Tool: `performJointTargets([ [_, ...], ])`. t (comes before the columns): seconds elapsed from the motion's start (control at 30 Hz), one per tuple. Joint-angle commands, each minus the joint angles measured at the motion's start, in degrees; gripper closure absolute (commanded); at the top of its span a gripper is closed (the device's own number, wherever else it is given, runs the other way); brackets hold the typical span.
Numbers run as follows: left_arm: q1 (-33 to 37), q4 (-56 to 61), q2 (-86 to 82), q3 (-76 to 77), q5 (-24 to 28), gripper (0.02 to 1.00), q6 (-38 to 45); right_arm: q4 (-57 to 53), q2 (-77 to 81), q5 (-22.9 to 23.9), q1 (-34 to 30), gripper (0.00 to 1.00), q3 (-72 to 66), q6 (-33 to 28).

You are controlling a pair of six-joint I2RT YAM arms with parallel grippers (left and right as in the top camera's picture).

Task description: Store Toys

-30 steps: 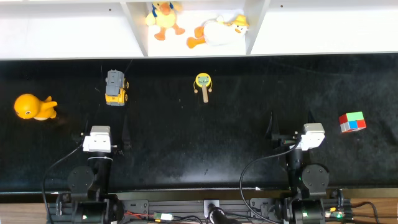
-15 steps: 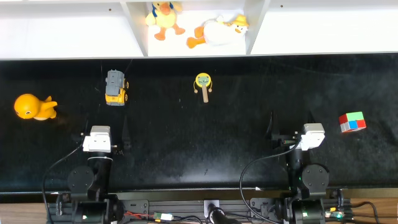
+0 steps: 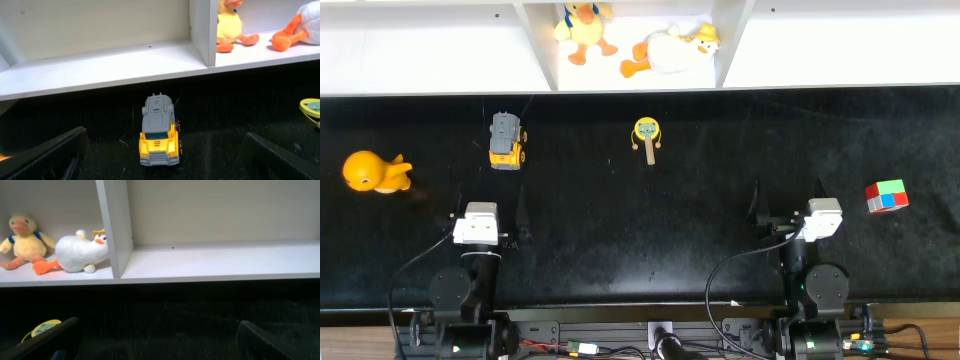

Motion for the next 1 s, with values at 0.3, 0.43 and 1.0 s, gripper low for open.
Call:
performJointTargets([
  [0.3,-0.2,-0.8,-0.4,0.5,-1.2,0.020,-3.1,0.2,-0.5,-0.4,-0.2,0.005,-0.8,-0.2],
  [0.43,-0.2,-6.4,4.6,7.2,-1.0,0.023,-10.6,0.2,-0.5,-0.4,-0.2,0.005,-0.8,-0.2],
  [1.0,16.5,-37.5,46.3,49.0,12.2,0.023,10.9,0.2,-0.5,-0.4,-0.2,0.005,-0.8,-0.2],
])
